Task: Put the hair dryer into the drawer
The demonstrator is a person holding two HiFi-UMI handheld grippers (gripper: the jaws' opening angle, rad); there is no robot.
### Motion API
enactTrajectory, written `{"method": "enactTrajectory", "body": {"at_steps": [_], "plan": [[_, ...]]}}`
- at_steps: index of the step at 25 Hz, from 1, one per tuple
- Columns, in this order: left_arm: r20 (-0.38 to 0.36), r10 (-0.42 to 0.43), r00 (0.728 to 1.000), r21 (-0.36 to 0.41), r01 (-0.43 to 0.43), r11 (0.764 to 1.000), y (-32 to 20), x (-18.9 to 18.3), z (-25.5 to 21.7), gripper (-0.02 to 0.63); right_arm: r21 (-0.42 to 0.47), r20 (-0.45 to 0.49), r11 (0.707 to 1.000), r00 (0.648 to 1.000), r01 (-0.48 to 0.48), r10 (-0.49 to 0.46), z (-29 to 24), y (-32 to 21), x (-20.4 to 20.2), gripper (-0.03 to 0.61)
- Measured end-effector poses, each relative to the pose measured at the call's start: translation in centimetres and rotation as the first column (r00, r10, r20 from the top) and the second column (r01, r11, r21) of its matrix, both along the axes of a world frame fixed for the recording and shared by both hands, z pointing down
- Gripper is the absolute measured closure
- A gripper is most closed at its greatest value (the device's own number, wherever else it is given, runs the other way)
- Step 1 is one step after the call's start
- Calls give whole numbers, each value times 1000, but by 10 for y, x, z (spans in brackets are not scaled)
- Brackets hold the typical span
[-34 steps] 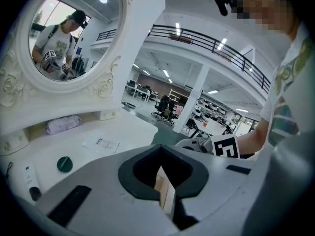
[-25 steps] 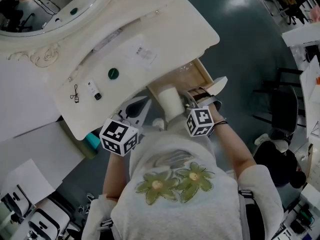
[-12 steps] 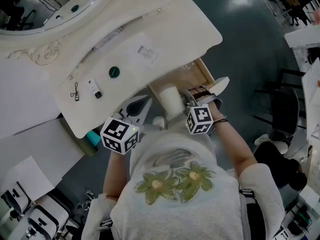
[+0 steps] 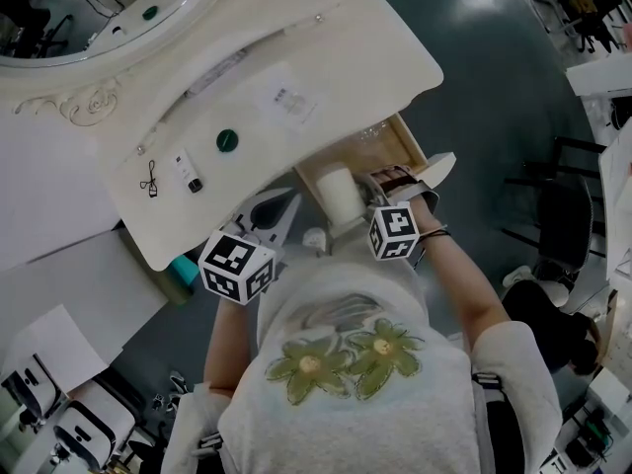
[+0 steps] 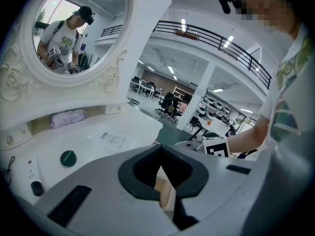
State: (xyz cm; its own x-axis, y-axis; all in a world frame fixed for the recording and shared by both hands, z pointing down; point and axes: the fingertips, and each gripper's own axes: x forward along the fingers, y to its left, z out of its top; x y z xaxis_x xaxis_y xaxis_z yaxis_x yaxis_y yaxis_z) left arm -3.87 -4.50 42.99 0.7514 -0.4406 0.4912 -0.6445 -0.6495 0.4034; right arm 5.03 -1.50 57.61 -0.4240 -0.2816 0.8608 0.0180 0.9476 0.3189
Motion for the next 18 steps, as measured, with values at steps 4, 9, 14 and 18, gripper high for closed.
{"method": "enactTrajectory", "body": {"at_steps": [4,9,14,18], "plan": [[-4,-6,1000,-8,6,1000,-1,-1,2,604,-1,-25,1000,999,22,-22,9,-2,2,333],[-1,-10,1000,-16,10,1000,-1,-2,4,604,-15,-32,1000,999,15,-16,17,-5,4,333],[0,-19,1000,-22,19,1000,-3,-4,5,604,-26,-40,999,999,20,-21,24,-9,4,333],[0,-25,1000,-25,25,999,-4,-5,6,604,-45,-51,999,998,28,-31,30,-9,4,333]]}}
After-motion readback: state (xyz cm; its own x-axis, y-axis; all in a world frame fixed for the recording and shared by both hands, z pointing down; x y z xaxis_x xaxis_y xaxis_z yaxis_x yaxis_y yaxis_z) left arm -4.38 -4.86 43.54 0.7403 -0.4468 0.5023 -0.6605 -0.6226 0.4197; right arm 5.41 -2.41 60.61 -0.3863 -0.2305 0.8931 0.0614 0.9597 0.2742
